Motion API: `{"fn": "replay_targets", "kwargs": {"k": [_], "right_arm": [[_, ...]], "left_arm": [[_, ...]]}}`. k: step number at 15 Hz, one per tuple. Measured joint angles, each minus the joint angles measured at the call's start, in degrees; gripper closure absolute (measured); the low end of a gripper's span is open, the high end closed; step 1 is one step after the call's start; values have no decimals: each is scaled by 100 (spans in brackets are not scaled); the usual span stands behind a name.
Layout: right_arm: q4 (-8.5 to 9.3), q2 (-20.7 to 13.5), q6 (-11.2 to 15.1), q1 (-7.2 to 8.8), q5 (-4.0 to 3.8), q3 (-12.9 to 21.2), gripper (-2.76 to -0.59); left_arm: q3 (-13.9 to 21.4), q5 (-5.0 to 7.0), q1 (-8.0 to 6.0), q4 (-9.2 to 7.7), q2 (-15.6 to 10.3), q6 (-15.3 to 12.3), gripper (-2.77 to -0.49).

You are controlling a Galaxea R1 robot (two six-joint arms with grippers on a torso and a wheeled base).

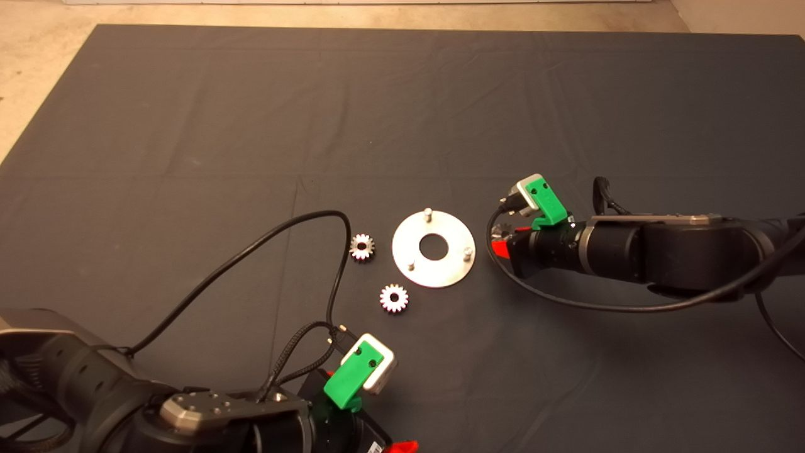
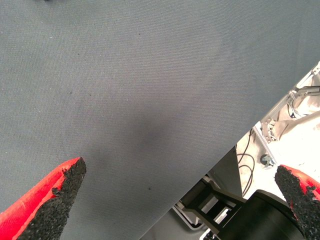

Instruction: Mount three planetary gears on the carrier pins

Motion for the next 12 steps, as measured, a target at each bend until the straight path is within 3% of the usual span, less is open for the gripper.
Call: {"fn": "replay_targets", "kwargs": {"k": [2,6,9,12], "right_arm": [[15,197,-2,20,5,-11,-95],[295,431,-2,75,-11,-35,-95],[472,480,-2,178,0,-126,-95],[655,478,-44,204,-37,-230,-95]], "left_arm": [[0,0,0,4,20,-26,-275],[0,-2,-1,8,33,-68,-275],[0,2,-2,8,30,-87,-275],[0,0,-2,11,33,-94,-275]]}}
